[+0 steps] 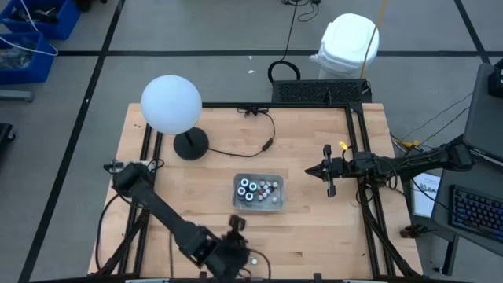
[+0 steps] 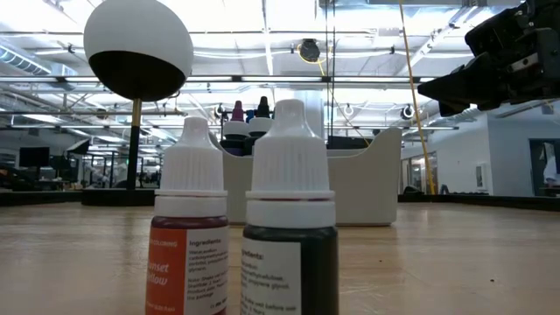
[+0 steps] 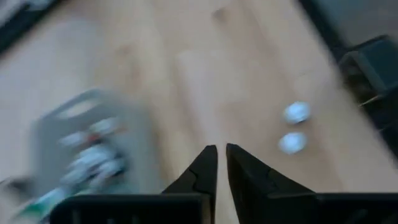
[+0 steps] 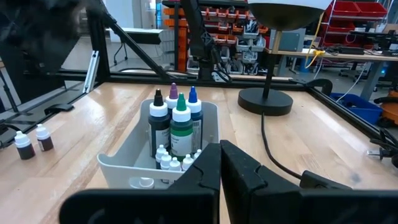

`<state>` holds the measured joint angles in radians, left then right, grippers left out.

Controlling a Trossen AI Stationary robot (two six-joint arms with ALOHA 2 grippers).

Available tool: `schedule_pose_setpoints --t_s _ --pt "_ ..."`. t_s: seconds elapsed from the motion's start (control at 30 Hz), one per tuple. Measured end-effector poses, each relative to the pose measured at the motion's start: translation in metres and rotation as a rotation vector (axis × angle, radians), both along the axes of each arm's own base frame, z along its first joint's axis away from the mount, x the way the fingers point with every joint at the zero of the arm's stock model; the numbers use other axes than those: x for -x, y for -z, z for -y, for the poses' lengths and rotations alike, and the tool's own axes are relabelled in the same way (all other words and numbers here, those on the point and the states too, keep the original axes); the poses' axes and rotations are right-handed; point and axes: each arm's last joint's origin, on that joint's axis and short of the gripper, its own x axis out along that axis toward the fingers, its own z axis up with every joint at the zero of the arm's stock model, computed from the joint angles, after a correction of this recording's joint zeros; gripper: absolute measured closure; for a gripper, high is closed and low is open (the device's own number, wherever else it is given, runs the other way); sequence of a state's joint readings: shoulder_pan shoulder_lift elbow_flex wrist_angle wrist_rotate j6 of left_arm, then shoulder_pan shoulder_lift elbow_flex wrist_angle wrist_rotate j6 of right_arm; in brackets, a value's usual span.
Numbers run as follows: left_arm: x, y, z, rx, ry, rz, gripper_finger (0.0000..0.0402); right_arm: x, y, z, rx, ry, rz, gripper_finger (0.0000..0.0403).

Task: Pick & Place food coloring
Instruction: Put the small red food coloring bottle into the gray bin

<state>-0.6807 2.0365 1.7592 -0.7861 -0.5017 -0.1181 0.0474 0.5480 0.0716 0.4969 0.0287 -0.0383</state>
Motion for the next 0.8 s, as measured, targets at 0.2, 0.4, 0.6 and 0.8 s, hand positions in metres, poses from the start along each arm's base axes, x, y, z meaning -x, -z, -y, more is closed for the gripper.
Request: schedule_pose_setpoints --t_s 0.2,0.4,0.6,0.8 --pt "0.029 -0.053 -0.040 -0.021 -0.162 0.162 0.0396 0.000 0.000 0.000 0.000 0.000 -0.001 0.0403" --pt "0.082 -0.046 -0.082 0.166 -0.123 0.373 0.0389 0.000 0.000 0.000 0.005 0.000 -0.001 0.0403" --pt "0.131 -0.009 -0.137 0.358 -0.075 0.590 0.0394 0.000 0.000 0.000 0.010 0.000 0.005 0.0403" --pt "0.171 0.029 -0.173 0.407 -0.041 0.755 0.0398 0.000 0.000 0.000 0.011 0.000 0.000 0.0403"
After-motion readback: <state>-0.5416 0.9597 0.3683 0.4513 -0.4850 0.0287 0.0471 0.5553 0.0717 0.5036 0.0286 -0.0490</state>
